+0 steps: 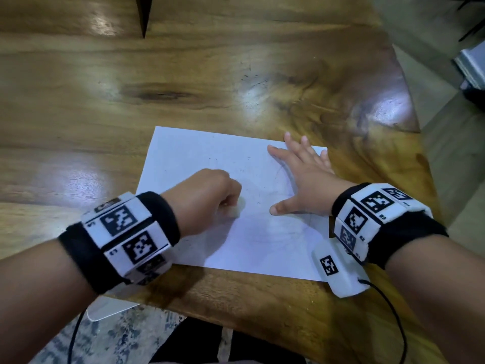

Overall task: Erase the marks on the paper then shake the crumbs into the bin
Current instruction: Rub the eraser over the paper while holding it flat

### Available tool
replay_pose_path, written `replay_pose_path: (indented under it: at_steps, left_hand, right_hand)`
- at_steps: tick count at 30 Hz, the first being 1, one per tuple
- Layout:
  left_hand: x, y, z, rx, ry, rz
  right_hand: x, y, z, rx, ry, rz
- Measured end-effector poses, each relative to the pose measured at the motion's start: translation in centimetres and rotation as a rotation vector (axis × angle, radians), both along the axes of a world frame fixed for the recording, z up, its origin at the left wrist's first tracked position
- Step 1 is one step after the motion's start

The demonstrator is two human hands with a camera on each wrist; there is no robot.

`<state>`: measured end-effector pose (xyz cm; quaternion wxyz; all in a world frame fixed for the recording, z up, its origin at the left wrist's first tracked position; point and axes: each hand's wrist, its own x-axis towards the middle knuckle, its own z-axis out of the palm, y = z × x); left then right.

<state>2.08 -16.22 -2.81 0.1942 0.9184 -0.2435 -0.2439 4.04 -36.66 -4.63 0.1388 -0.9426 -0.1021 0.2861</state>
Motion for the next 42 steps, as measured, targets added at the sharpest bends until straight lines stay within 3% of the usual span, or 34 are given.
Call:
replay_pose_path:
  at_steps: [6,14,23,30,37,42]
  left_hand:
    - [4.1,-4.3,1.1,-0.069,-0.093,0.183]
    - [4.4,-5.3,0.6,0.026,-0.075,0.247]
    - [7.5,-8.4,1.4,0.030,-0.163,0.224]
    - [2.0,-6.0,0.5,-0.001,-0.023,-0.030]
    - [6.5,-8.5,1.0,-0.030,-0.132,0.183]
    - [1.8,-6.4,0.2,-0.008,-0.016,-0.047]
  right_hand:
    - [-0.1,0.0,0.1,0.028,-0.013,-0.001]
    - [-1.0,-1.1,-0.2,0.039,-0.041,-0.107]
    - [-1.8,-1.8,0.3,-0.067,-0.044,-0.050]
    - [-1.9,-2.0,0.3,-0.105,-0.029,-0.039]
    - [-2.1,-2.2,0.2,-0.078,-0.017,-0.034]
    - [-2.0,-2.2,0.1,-0.073,-0.025,-0.040]
